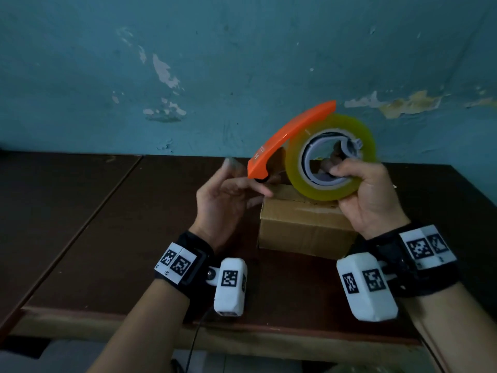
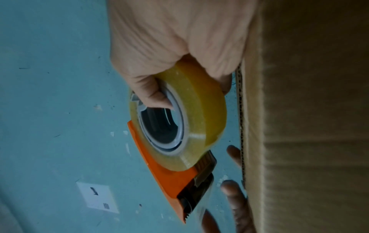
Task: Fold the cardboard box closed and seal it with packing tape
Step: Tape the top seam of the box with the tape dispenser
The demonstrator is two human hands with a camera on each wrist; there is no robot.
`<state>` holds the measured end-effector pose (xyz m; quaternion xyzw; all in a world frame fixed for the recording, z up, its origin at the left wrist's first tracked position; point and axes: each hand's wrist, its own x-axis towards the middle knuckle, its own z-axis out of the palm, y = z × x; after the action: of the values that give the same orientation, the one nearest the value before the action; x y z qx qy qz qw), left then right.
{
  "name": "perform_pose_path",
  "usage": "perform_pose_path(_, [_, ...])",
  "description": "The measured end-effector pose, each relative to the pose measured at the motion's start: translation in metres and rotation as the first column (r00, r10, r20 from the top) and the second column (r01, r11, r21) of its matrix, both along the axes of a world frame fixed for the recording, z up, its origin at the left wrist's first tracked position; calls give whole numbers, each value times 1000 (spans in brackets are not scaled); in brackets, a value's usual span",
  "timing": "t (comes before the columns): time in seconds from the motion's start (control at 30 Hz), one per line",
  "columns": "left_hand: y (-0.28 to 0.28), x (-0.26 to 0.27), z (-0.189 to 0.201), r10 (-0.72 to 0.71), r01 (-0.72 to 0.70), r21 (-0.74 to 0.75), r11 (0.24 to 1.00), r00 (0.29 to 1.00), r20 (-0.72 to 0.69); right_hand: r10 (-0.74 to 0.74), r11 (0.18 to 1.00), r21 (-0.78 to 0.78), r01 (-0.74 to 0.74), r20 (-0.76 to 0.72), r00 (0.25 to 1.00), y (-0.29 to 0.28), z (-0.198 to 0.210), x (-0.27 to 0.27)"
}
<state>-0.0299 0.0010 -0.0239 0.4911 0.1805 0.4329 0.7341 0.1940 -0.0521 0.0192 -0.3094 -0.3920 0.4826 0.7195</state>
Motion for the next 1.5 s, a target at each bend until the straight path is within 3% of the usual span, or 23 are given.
perform_pose_path(0.1, [3, -8, 2, 35, -35, -3, 999, 999, 19, -29, 1000, 2, 29, 53, 998, 1, -1, -1])
perform_pose_path(0.23, [8, -17, -1, 69, -50, 108, 993, 981, -183, -24, 1000, -3, 24, 101, 995, 1, -3, 0])
perform_pose_path(0.33, [9, -20, -4, 2, 5, 33, 999, 976, -218, -35, 999, -15, 37, 135, 990, 1, -3, 0])
perform_pose_path(0.4, [11, -22, -8, 41, -46, -14, 999, 965, -259, -61, 998, -23, 66, 167, 984, 1, -3, 0])
perform_pose_path(0.57, [16, -24, -4, 110, -105, 38, 994, 882, -459, -74, 997, -4, 77, 225, 972, 0, -3, -3])
perform_pose_path(0.93, [27, -36, -5, -28, 58, 41, 997, 849, -528, -42, 995, 94, 17, 272, 961, -5, -1, -7])
perform_pose_path(1.17, [20, -22, -1, 105, 27, 183, 983, 734, -671, -60, 992, 127, 24, 287, 956, -6, 0, -9])
perform_pose_path(1.4, [14, -13, 1, 153, 76, 281, 957, 691, -706, -53, 991, 132, 17, 268, 962, -6, 0, -8])
perform_pose_path(1.5, [13, -14, -2, 222, 29, 318, 948, 654, -723, -52, 992, 123, 19, 274, 960, -7, 0, -9])
